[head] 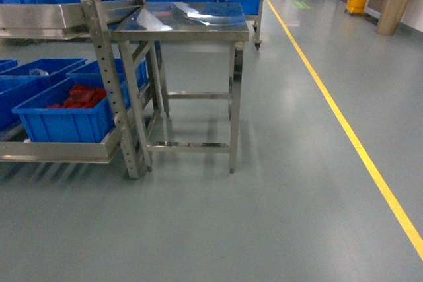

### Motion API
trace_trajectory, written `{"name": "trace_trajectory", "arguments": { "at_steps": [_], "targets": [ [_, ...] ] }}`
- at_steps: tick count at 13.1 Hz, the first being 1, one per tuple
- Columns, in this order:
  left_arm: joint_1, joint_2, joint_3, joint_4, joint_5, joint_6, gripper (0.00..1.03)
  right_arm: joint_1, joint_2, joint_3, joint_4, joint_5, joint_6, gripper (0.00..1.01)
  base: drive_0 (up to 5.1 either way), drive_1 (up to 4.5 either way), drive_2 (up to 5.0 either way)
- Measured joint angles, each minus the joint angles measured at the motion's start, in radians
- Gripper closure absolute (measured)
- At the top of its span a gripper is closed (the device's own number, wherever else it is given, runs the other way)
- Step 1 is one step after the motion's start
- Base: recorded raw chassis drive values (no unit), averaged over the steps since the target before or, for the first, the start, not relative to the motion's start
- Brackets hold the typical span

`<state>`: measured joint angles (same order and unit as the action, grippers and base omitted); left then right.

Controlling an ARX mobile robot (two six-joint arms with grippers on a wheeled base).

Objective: Sort blue parts and orange caps into right shelf containers

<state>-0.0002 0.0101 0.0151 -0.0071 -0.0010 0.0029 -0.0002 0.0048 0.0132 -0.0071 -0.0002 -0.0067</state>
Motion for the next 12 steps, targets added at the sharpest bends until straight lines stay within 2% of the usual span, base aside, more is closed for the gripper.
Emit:
{"name": "trace_trajectory", "arguments": {
  "at_steps": [12],
  "targets": [
    [0.0,0.0,0.0,0.002,0.001,0.0,0.59,0.0,0.0,0.0,0.0,0.0,0.0,0.56,0.0,4.17,-4.2]
  ]
}}
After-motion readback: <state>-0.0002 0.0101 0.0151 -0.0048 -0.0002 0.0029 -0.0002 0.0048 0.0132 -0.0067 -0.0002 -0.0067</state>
